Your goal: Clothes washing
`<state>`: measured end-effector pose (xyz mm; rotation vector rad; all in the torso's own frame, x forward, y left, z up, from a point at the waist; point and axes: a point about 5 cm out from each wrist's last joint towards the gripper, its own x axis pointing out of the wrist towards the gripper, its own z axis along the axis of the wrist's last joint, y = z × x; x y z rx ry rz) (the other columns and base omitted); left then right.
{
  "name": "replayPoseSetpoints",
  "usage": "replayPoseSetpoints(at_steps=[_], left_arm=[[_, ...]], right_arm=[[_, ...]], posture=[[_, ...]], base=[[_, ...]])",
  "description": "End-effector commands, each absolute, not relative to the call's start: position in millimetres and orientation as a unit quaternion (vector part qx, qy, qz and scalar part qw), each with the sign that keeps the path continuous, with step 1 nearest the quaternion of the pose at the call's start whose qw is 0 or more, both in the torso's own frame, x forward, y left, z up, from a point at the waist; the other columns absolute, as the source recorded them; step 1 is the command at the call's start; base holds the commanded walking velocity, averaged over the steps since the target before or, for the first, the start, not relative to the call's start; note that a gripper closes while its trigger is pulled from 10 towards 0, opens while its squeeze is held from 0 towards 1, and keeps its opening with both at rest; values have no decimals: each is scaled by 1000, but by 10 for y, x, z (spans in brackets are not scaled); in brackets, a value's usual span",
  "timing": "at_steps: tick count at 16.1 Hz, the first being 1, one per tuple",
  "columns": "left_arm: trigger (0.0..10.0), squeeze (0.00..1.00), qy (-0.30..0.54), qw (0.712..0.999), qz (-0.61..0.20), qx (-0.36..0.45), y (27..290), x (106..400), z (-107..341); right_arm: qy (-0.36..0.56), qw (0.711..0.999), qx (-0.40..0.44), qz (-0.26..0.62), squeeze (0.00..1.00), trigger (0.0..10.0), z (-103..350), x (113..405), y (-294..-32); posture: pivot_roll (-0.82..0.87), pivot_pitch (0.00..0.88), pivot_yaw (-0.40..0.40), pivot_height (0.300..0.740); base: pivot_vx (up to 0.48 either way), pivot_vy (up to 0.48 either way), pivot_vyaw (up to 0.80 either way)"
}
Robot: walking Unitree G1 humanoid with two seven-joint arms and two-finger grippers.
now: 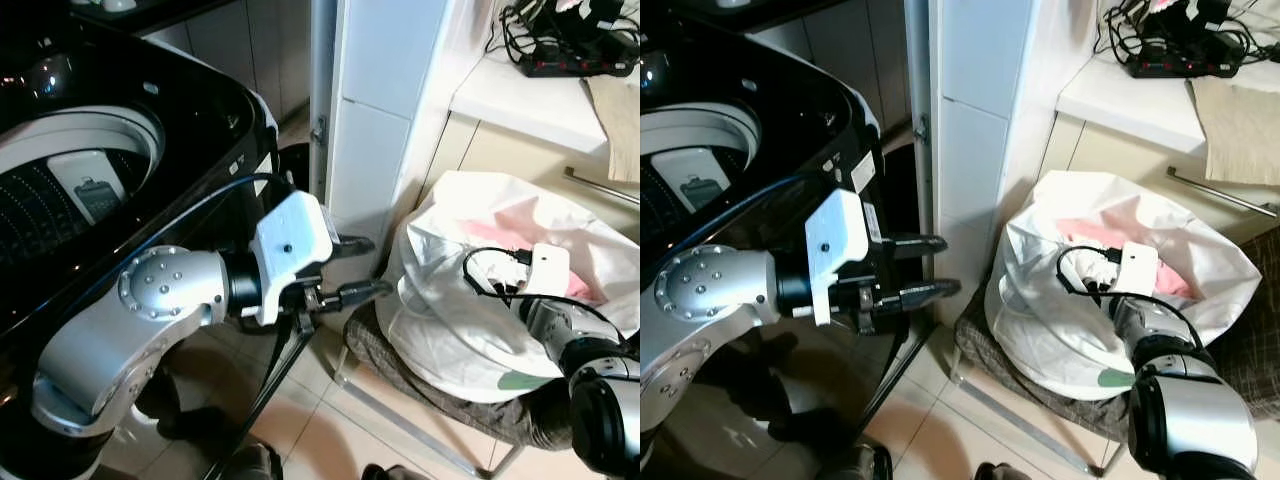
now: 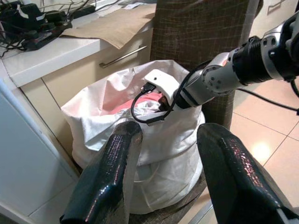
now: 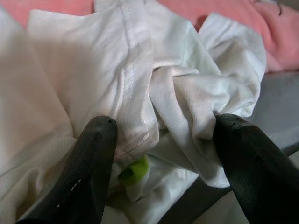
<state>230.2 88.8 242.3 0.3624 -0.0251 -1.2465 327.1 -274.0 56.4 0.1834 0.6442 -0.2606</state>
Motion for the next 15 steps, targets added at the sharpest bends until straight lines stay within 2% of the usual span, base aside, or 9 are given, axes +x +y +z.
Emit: replayPoseSetpoints(at_steps=[1, 5, 6, 7, 15], left_arm=[[10000, 0, -6, 792, -585, 175, 876, 2275, 2410], [10000, 0, -6, 793, -579, 190, 891, 2279, 2407], [10000, 0, -6, 793, -579, 190, 885, 2281, 2404], [10000, 0, -5, 793, -579, 190, 881, 2284, 2403], [10000, 0, 0, 794, -575, 198, 889, 2315, 2397]], right_arm=[[335, 923, 125, -145, 0, 10000, 433, 3163, -2750], [341, 919, 128, -152, 0, 10000, 340, 3092, -2741], [341, 918, 133, -154, 0, 4196, 328, 3085, -2734], [340, 918, 137, -154, 0, 0, 324, 3085, -2726], [323, 923, 137, -159, 0, 0, 378, 3122, -2752]], posture=[[244, 195, -8, 740], [254, 196, -7, 740], [255, 195, -5, 740], [257, 195, -3, 740], [257, 198, -7, 740]], base=[[0, 0, 0], [0, 0, 0], [0, 0, 0], [0, 0, 0], [0, 0, 0]])
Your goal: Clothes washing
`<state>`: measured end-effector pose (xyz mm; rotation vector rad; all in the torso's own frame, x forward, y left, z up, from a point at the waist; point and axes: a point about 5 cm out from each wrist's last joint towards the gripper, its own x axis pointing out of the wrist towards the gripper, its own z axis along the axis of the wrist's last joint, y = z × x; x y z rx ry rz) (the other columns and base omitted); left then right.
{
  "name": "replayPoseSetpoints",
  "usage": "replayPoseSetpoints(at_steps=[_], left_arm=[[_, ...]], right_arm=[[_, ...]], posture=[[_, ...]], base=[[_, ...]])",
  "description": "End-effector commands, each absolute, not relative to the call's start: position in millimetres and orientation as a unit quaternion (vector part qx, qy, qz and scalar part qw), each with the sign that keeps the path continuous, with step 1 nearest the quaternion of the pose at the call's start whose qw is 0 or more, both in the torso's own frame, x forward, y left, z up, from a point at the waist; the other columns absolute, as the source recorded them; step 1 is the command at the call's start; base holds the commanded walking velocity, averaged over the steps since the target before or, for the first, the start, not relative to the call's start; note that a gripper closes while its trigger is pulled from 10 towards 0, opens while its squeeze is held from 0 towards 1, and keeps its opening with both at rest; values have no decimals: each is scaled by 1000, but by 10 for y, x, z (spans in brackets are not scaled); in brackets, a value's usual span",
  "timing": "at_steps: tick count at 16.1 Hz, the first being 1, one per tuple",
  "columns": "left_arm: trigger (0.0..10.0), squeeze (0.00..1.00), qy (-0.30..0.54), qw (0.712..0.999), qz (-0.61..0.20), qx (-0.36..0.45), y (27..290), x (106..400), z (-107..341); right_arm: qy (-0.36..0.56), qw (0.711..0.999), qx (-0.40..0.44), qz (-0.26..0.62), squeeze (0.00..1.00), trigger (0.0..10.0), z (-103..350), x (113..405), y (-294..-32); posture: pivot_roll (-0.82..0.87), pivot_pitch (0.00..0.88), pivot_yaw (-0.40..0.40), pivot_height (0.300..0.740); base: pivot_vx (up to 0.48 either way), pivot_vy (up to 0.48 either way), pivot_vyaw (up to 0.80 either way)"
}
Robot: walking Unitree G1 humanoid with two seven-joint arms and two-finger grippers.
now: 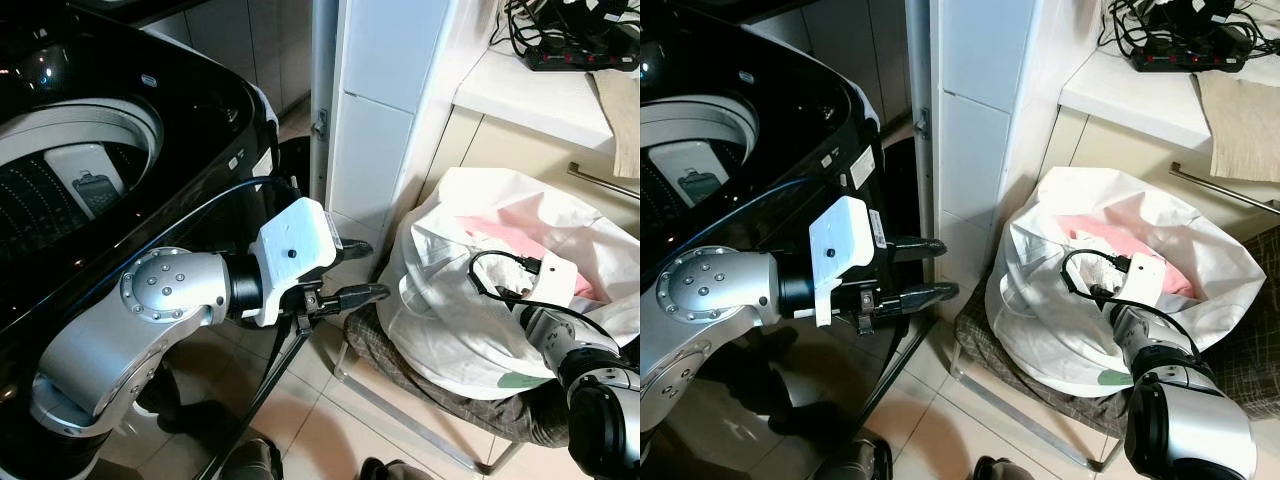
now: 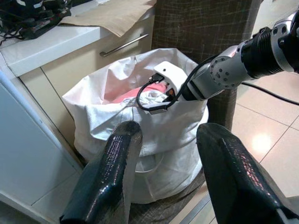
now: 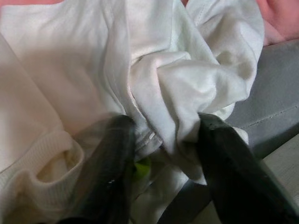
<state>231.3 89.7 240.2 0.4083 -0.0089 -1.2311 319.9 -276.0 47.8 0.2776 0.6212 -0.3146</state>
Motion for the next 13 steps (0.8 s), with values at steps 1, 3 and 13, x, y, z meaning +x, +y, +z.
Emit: replayPoseSetpoints(at_steps=[1, 3, 13], left_arm=[[10000, 0, 1, 794, -575, 198, 891, 2314, 2396], [10000, 0, 1, 793, -576, 198, 892, 2312, 2394], [10000, 0, -2, 798, -569, 200, 887, 2357, 2367]], right_arm=[[322, 923, 137, -160, 0, 0, 381, 3123, -2756], [320, 924, 137, -160, 0, 0, 384, 3124, -2761], [293, 934, 124, -159, 0, 0, 499, 3196, -2809]], posture=[[257, 197, -7, 740], [256, 197, -7, 740], [229, 167, -23, 740]], base=[[0, 0, 0], [0, 0, 0], [0, 0, 0]])
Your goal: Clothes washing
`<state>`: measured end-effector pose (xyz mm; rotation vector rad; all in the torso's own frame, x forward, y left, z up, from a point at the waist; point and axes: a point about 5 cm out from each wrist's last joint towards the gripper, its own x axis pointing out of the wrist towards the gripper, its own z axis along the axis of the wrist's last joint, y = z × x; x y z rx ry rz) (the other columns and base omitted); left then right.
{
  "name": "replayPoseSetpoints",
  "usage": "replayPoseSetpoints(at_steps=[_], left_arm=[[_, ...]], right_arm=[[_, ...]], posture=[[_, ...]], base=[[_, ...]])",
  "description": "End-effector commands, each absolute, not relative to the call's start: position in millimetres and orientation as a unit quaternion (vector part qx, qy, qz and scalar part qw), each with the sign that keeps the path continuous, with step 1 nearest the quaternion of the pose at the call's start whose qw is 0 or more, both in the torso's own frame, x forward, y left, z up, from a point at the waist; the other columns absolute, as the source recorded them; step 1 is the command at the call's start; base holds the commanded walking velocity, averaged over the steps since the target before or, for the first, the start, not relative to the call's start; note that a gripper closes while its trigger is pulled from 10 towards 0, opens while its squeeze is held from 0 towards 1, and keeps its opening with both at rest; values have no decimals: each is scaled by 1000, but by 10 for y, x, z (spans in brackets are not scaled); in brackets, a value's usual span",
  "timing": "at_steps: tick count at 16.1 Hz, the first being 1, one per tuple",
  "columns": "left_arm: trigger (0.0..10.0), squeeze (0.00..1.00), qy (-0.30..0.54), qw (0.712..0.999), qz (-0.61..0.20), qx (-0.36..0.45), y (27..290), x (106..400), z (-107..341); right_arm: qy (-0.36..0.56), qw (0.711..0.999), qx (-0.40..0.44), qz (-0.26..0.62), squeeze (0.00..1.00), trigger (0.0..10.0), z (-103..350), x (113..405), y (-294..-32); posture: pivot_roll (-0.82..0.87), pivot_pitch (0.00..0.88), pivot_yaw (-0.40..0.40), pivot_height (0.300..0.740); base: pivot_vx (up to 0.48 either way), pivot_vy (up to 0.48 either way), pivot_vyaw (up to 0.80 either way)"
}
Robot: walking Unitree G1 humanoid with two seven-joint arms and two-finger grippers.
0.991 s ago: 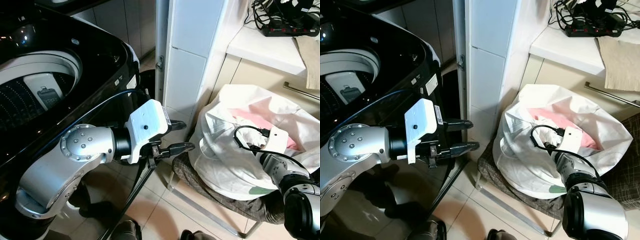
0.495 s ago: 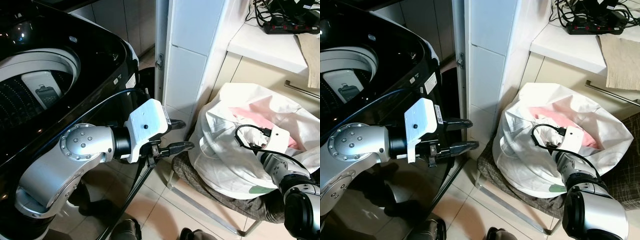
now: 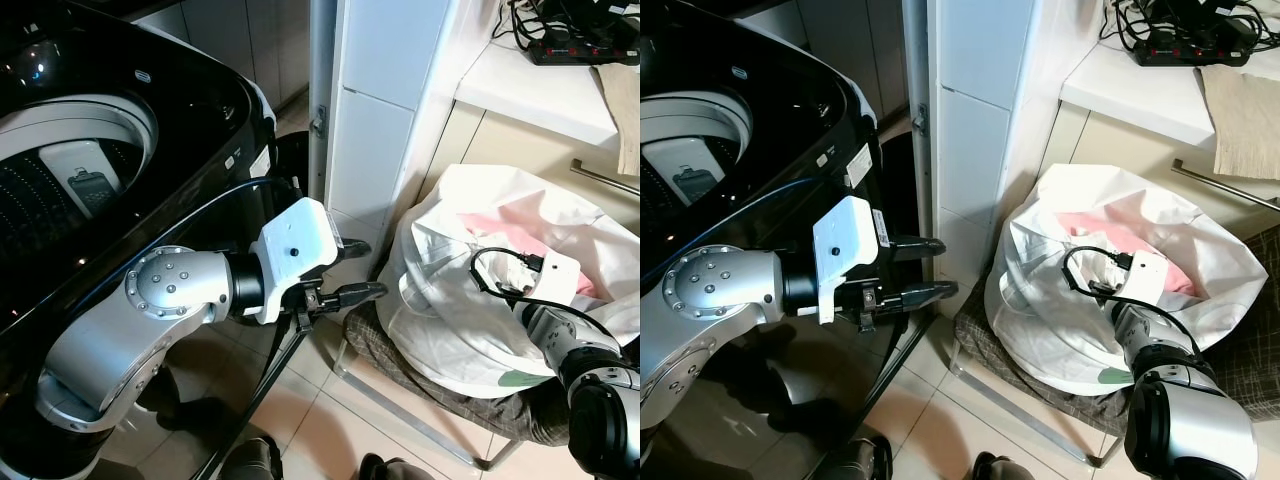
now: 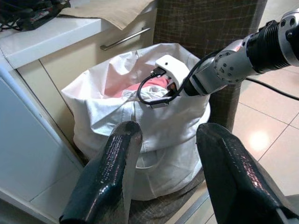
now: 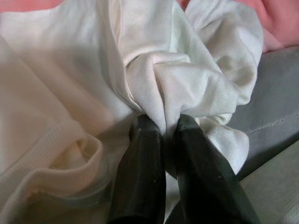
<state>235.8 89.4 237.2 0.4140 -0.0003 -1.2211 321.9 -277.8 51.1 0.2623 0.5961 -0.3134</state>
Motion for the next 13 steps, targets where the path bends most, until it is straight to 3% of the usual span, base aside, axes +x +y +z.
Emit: replayPoseSetpoints(at_steps=[1, 8, 10, 11, 13], left_arm=[[10000, 0, -4, 801, -565, 199, 893, 2367, 2362], [10000, 0, -44, 844, -504, 179, 990, 2531, 2365], [10000, 0, -62, 854, -486, 176, 1002, 2587, 2383], [10000, 0, -84, 862, -469, 171, 979, 2651, 2421], [10000, 0, -108, 869, -452, 166, 949, 2709, 2483]], right_arm=[[283, 938, 125, -158, 0, 0, 540, 3224, -2817], [150, 980, 66, -117, 0, 0, 1297, 3525, -3069], [105, 991, 27, -82, 0, 0, 1644, 3588, -3123], [50, 998, 16, -41, 0, 0, 2054, 3617, -3135], [1, 999, 37, 19, 0, 0, 2416, 3612, -3055]], posture=[[218, 158, -28, 740], [74, 59, -64, 740], [49, 33, -70, 740], [24, 8, -73, 740], [11, 0, -73, 740]], base=[[0, 0, 0], [0, 0, 0], [0, 0, 0], [0, 0, 0], [0, 0, 0]])
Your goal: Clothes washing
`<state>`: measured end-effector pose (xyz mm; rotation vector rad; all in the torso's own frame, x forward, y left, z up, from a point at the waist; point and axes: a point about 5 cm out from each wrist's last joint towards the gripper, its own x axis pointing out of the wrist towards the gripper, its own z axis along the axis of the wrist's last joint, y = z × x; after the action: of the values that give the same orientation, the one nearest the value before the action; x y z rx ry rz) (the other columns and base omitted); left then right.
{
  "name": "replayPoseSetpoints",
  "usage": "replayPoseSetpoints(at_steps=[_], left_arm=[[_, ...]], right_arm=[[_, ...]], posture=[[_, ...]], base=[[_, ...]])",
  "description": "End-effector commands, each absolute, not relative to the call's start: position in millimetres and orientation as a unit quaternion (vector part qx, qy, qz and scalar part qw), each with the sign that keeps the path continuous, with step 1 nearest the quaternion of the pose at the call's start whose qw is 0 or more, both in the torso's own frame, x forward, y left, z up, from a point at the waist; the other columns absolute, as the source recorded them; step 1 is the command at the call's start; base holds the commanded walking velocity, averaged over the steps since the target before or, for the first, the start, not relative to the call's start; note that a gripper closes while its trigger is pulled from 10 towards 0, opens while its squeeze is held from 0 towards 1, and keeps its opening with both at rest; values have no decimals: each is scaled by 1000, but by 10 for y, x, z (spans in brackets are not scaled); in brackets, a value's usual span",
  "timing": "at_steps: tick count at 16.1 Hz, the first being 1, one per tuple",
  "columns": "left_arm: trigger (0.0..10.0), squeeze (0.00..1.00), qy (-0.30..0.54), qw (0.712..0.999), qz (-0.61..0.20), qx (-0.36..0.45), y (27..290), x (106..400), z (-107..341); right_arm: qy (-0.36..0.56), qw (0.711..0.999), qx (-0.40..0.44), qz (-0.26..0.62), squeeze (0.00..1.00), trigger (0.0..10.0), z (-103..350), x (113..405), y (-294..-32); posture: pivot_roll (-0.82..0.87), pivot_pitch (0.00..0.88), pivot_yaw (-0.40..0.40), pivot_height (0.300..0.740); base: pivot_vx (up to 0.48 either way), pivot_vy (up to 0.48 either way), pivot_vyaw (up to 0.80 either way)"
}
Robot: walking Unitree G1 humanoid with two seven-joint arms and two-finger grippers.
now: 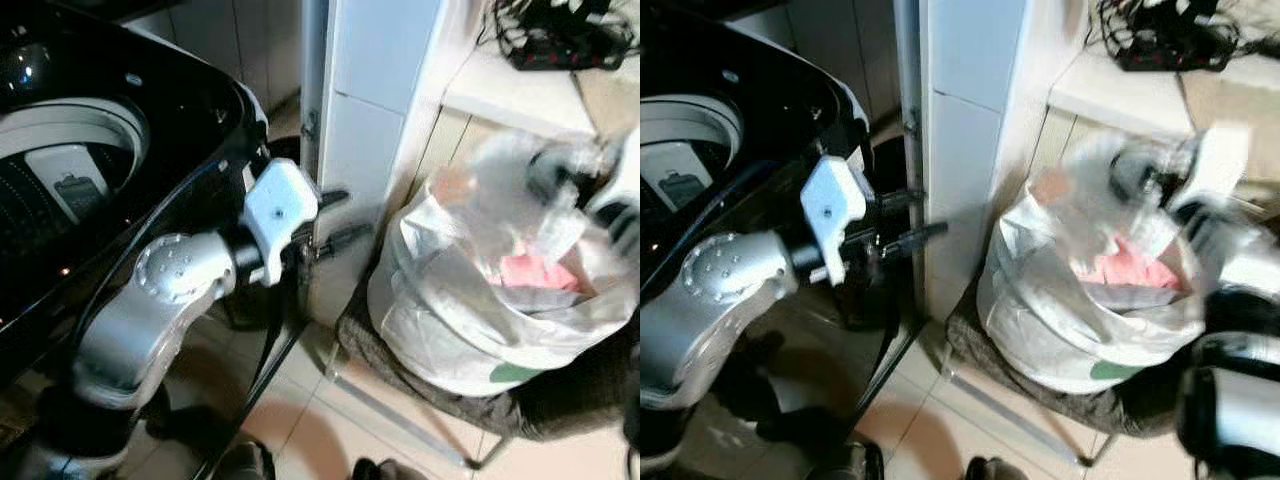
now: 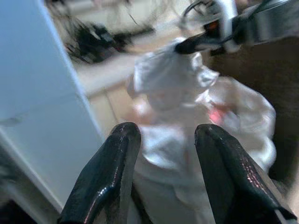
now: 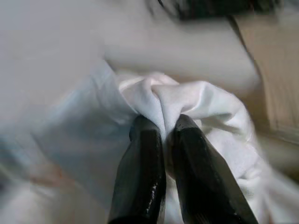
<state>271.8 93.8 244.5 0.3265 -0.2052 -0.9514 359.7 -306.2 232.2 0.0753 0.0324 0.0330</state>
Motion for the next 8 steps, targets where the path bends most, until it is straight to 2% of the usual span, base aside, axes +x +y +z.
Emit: replayPoseSetpoints(at_steps=[1, 2, 4, 5, 6, 8], left_arm=[[10000, 0, -136, 876, -436, 156, 913, 2764, 2576], [10000, 0, -136, 876, -436, 156, 913, 2764, 2576], [10000, 0, -162, 880, -424, 140, 871, 2815, 2698], [10000, 1000, -175, 883, -425, 97, 805, 2862, 2804], [10000, 1000, -184, 880, -431, 73, 746, 2880, 2852], [10000, 1000, -189, 875, -441, 63, 697, 2876, 2870]], right_arm=[[-42, 992, 58, 108, 0, 0, 2743, 3564, -2884], [-42, 992, 58, 108, 0, 0, 2743, 3564, -2884], [-84, 970, 78, 212, 0, 0, 3034, 3459, -2622], [-116, 933, 102, 324, 0, 0, 3228, 3297, -2295], [-127, 906, 116, 386, 0, 0, 3267, 3198, -2092], [-125, 887, 128, 425, 0, 0, 3237, 3150, -1963]], posture=[[0, 0, -70, 740], [0, 0, -70, 740], [-8, 0, -68, 740], [-14, 0, -70, 740], [-15, 0, -72, 740], [-15, 0, -72, 740]], base=[[0, 0, 0], [0, 0, 0], [0, 0, 0], [0, 0, 0], [0, 0, 0], [0, 0, 0]])
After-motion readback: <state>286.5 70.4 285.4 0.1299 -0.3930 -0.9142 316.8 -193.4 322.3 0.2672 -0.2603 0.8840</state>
